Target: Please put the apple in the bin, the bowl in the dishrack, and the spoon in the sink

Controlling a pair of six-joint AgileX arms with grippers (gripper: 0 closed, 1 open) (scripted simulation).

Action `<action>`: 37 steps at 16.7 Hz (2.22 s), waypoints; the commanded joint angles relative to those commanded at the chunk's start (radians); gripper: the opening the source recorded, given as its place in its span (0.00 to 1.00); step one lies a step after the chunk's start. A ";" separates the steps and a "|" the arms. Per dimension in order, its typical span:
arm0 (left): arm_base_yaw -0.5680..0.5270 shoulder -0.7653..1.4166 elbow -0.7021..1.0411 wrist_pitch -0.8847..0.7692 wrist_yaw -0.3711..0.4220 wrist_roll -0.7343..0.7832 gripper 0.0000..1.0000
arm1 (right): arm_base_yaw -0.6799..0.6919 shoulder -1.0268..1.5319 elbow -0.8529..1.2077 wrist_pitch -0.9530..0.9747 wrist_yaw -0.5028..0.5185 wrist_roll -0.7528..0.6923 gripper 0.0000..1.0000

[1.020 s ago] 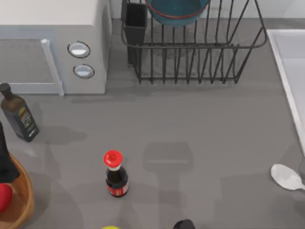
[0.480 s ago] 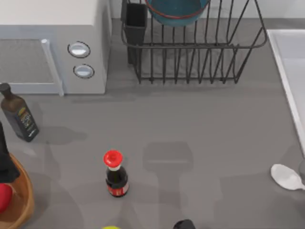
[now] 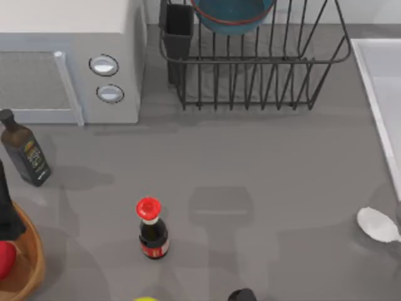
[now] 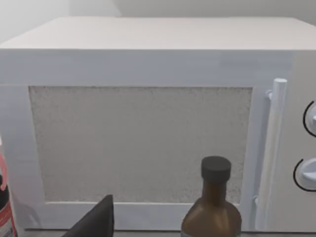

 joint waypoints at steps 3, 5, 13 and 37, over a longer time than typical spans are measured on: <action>0.000 0.000 0.000 0.000 0.000 0.000 1.00 | -0.002 -0.053 0.091 -0.163 -0.001 -0.002 0.00; 0.000 0.000 0.000 0.000 0.000 0.000 1.00 | -0.003 -0.091 0.154 -0.278 0.000 -0.004 0.00; 0.000 0.000 0.000 0.000 0.000 0.000 1.00 | -0.002 -0.147 0.228 -0.386 0.001 0.001 0.00; 0.000 0.000 0.000 0.000 0.000 0.000 1.00 | -0.160 1.178 2.090 -0.929 0.003 -0.148 0.00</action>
